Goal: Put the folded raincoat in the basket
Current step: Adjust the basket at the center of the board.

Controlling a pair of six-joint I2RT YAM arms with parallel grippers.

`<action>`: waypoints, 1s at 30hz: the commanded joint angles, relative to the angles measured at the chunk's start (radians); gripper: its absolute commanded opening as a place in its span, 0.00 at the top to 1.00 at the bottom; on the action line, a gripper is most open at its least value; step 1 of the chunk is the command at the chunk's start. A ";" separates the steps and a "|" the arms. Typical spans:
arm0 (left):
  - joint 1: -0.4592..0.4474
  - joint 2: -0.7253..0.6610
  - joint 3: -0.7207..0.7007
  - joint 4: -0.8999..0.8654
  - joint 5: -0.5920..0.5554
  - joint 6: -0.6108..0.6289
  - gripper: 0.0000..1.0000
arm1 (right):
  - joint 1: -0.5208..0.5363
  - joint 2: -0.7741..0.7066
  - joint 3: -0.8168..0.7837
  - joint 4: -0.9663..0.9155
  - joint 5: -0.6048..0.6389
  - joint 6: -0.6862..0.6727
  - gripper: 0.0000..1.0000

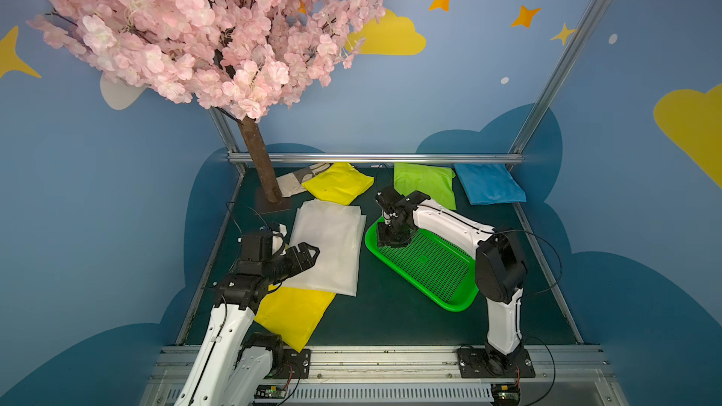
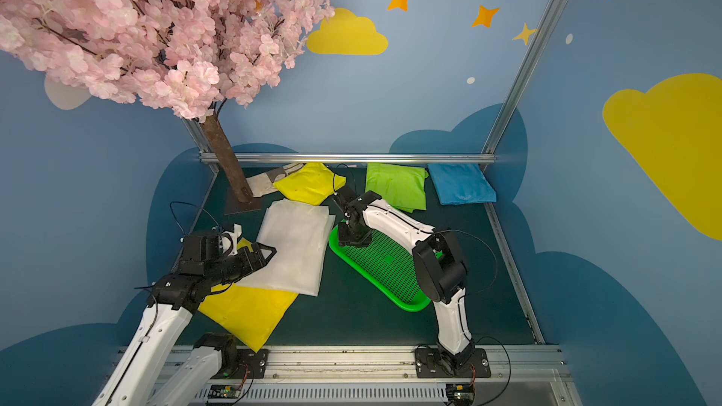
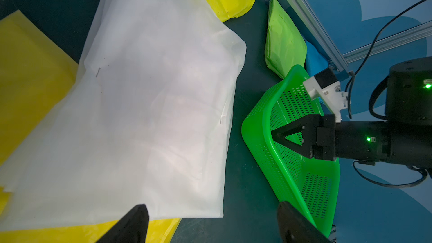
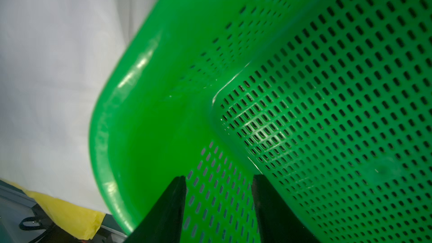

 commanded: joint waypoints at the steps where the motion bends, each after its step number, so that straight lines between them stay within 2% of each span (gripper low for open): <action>1: -0.006 -0.010 -0.004 -0.012 -0.007 -0.002 0.11 | -0.026 -0.027 0.080 0.000 -0.052 0.011 0.45; 7: -0.009 -0.010 -0.004 -0.015 -0.017 -0.003 0.11 | -0.053 0.091 0.246 -0.023 -0.068 0.064 0.39; 10: -0.014 -0.010 -0.004 -0.014 -0.020 -0.003 0.11 | -0.045 0.187 0.392 -0.126 0.001 0.063 0.38; 15: -0.025 -0.012 -0.003 -0.021 -0.033 -0.004 0.10 | -0.039 0.288 0.497 -0.199 0.053 0.083 0.43; 20: -0.031 -0.016 -0.003 -0.021 -0.037 -0.002 0.10 | -0.017 0.314 0.502 -0.229 0.069 0.073 0.46; 23: -0.031 -0.016 -0.003 -0.021 -0.036 -0.003 0.10 | -0.010 0.312 0.478 -0.223 0.060 0.063 0.54; 26: -0.032 -0.017 -0.002 -0.022 -0.037 -0.004 0.10 | 0.003 0.301 0.461 -0.229 0.029 0.036 0.71; 30: -0.037 -0.023 -0.003 -0.023 -0.040 -0.004 0.10 | 0.027 0.207 0.329 -0.204 0.036 0.010 0.76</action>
